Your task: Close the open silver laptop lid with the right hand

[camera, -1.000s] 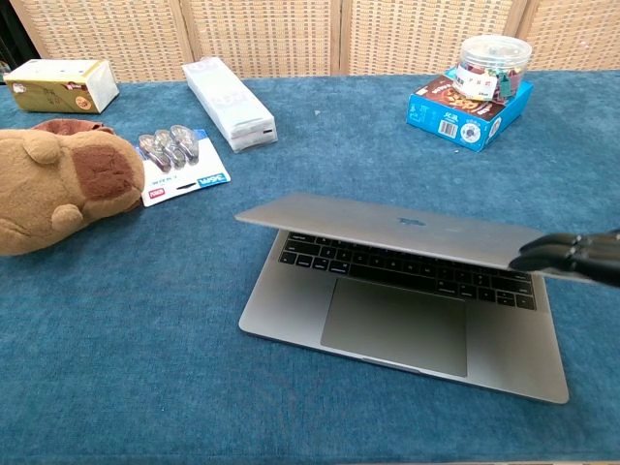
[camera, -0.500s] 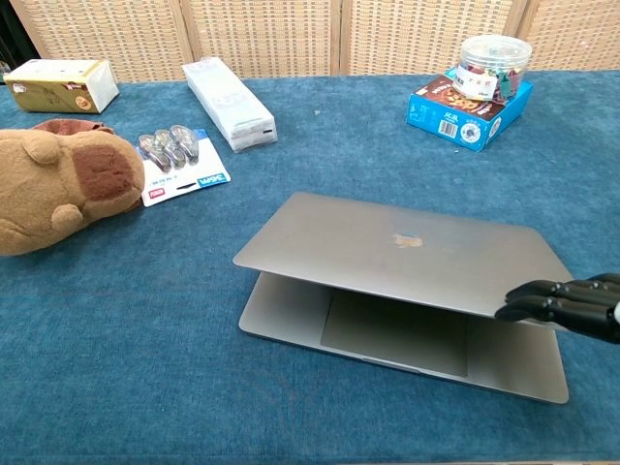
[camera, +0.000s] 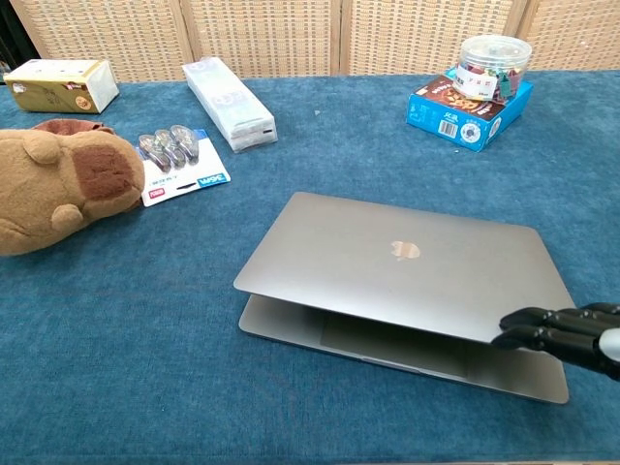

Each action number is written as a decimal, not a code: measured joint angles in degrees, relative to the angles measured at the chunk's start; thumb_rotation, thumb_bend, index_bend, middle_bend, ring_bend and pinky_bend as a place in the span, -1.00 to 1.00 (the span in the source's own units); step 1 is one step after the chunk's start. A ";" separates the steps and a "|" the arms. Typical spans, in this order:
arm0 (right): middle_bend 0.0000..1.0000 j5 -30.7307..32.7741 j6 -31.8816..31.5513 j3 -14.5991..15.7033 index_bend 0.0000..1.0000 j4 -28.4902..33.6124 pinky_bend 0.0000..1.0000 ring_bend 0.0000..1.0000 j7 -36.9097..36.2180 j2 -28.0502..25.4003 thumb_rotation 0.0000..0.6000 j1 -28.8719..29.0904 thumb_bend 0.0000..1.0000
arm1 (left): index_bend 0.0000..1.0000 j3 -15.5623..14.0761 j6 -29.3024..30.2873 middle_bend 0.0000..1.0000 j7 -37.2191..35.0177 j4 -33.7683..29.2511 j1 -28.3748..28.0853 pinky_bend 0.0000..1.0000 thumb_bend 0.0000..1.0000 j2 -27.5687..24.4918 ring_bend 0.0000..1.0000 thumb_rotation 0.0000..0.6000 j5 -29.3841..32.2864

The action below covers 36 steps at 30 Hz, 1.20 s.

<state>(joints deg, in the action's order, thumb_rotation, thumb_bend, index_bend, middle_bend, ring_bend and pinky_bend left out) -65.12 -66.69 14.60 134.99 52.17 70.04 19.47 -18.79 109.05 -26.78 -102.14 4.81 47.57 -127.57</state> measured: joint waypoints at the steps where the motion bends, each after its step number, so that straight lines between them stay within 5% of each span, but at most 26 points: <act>1: -1.00 0.58 0.01 0.02 -0.90 0.00 -1.00 -1.00 0.21 0.23 1.00 0.12 -0.62 | -0.47 -0.02 -0.14 -0.82 0.07 -0.02 -0.03 -0.60 -0.76 -0.02 -0.69 1.00 0.02; 16: -1.00 7.12 0.36 -0.02 -0.90 -1.69 -1.00 -1.00 2.41 5.28 1.00 2.49 -0.62 | -0.47 -0.29 -2.43 -0.82 0.68 -0.57 -0.79 -0.60 -0.76 -0.25 -0.69 1.00 0.66; 36: -1.00 8.25 -0.66 0.27 -0.90 -3.89 -1.00 -1.00 1.36 7.98 1.00 4.40 -0.62 | -0.47 -0.46 -3.82 -0.82 1.39 -1.26 -1.30 -0.60 -0.76 -0.25 -0.69 1.00 1.27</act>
<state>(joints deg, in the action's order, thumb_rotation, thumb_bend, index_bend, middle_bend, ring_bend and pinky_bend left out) -56.87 -67.34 14.88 131.10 53.54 78.02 23.87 -19.25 105.23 -25.38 -103.40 3.52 47.32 -126.31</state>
